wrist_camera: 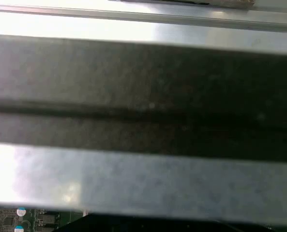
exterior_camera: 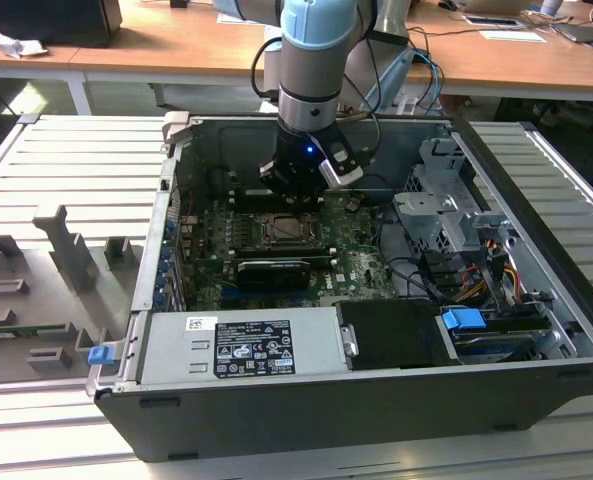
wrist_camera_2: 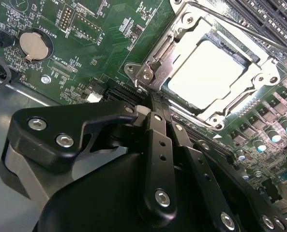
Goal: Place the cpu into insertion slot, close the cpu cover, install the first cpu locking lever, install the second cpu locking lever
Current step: 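Install the first cpu locking lever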
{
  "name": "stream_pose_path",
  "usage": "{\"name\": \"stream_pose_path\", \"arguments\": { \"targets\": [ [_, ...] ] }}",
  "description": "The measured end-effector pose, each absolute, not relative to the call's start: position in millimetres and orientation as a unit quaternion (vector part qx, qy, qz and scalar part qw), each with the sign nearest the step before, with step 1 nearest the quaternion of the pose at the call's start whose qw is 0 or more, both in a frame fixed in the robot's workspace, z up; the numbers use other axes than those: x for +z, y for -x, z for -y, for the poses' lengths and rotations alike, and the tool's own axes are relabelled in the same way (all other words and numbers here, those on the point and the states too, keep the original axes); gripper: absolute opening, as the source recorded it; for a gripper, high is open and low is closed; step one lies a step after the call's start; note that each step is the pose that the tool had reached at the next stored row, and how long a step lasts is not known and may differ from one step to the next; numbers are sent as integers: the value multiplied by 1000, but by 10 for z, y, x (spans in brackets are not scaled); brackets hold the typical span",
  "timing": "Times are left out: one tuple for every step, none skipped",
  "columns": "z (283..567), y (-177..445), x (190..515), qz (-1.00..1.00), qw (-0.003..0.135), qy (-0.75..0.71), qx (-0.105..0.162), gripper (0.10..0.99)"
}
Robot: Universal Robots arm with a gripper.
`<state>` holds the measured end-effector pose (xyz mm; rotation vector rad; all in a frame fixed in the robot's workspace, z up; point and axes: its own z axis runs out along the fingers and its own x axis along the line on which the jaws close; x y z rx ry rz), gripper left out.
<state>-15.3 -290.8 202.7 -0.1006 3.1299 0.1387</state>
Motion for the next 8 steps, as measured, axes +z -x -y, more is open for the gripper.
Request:
{"name": "stream_pose_path", "arguments": {
  "targets": [
    [2908, 153, 2025, -999, 3, 32, 44, 106],
    [2908, 153, 2022, -999, 3, 32, 44, 106],
    [2908, 152, 2018, -999, 3, 32, 44, 106],
    [2908, 151, 2014, -999, 3, 32, 44, 106],
    [2908, 151, 2013, -999, 3, 32, 44, 106],
    [2909, 150, 2011, -999, 3, 32, 44, 106],
    [2908, 150, 2010, -999, 3, 32, 44, 106],
    [2908, 150, 2010, -999, 3, 32, 44, 106]
  ]
}}
